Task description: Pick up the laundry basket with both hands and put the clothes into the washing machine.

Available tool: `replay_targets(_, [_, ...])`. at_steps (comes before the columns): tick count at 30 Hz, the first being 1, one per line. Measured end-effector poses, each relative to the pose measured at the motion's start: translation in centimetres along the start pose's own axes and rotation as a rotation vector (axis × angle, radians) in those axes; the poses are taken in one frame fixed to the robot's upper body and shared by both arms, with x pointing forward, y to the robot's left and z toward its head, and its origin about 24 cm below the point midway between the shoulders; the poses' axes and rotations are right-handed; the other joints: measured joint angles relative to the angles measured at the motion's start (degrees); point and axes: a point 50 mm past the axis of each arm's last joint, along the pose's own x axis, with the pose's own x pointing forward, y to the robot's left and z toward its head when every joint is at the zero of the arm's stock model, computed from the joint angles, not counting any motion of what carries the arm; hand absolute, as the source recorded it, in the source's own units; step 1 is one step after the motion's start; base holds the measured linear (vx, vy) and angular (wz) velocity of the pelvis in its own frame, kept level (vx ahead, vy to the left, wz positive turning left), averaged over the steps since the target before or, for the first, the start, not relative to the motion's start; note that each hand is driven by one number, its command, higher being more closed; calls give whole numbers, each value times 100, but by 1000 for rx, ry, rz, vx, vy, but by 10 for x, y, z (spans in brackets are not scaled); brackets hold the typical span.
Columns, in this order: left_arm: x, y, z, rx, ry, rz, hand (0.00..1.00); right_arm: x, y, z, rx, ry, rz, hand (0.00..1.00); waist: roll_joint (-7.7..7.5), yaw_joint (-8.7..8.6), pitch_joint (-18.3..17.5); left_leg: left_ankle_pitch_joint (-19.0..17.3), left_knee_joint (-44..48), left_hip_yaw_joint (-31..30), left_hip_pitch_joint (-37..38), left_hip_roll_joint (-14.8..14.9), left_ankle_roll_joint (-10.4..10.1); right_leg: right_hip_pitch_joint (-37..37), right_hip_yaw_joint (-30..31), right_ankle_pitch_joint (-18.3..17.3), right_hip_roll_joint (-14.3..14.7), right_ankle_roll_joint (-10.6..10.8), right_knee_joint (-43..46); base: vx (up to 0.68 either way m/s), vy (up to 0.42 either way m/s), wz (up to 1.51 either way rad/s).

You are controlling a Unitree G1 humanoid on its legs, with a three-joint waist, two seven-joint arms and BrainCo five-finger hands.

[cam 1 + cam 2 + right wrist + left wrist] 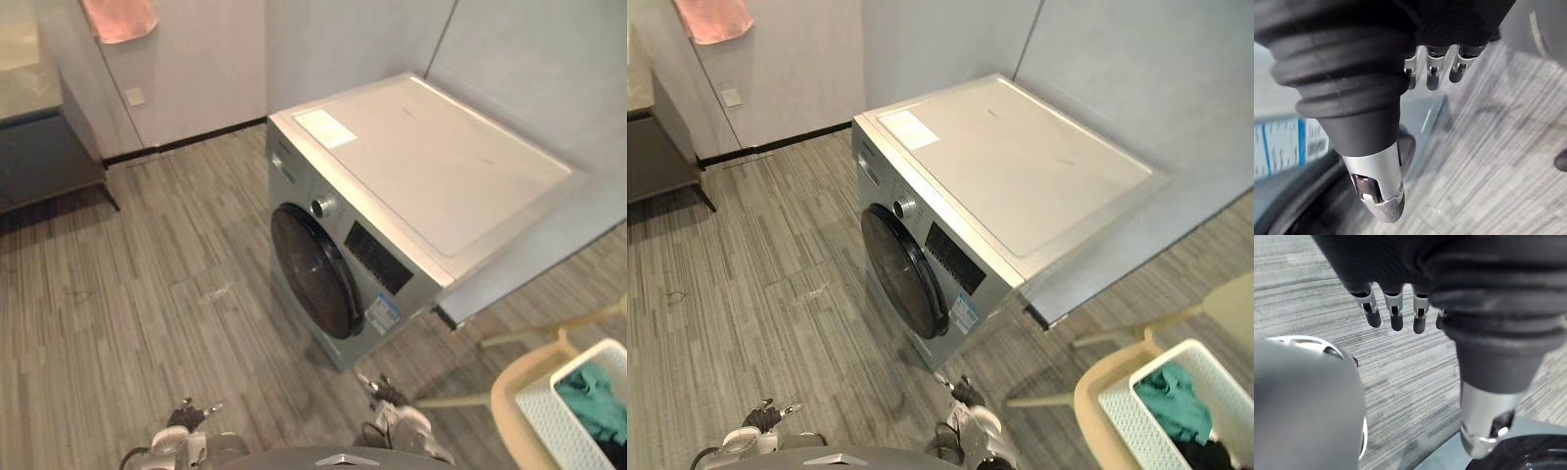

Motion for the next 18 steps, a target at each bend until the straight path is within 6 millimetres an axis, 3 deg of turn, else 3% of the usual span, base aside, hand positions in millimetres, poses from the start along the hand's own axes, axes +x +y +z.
replay_targets(1, [-1,0,-2,15,1,-1,0,1,9,10,-77,-32,58,0,21,-7,19,114,-267,164,166,-68,40,-115,-211,169,-50,-101,64,-96,94,-73])
replay_targets(3, [-1,1,-5,23,3,1,0,2,29,23,-172,-78,160,0,20,-31,60,183,-519,403,294,-129,55,-223,-515,151,-56,-126,73,-115,48,-68])
replay_targets(6, [0,12,2,51,-11,25,0,-3,78,50,-292,-200,367,0,-209,-10,153,261,-584,492,238,-157,-6,-330,-538,-718,485,92,-244,-54,-136,-54])
replay_targets(10, [2,-4,10,42,-30,-7,0,-24,114,85,-430,-363,595,0,5,-24,295,397,-832,-364,-58,-223,-24,-292,-697,-513,744,122,-820,-95,-91,-1])
replay_targets(14, [2,-6,11,-31,-35,10,0,-35,132,83,-451,-379,705,0,67,42,283,598,-1088,-678,-305,-88,-81,-256,-841,-456,1017,104,-1232,-5,-81,33])
replay_targets(18, [3,-9,18,-49,-56,15,0,-33,147,87,-490,-381,740,0,76,175,298,794,-1189,-764,-605,-96,-119,-272,-902,-28,1127,102,-1765,41,-4,12])
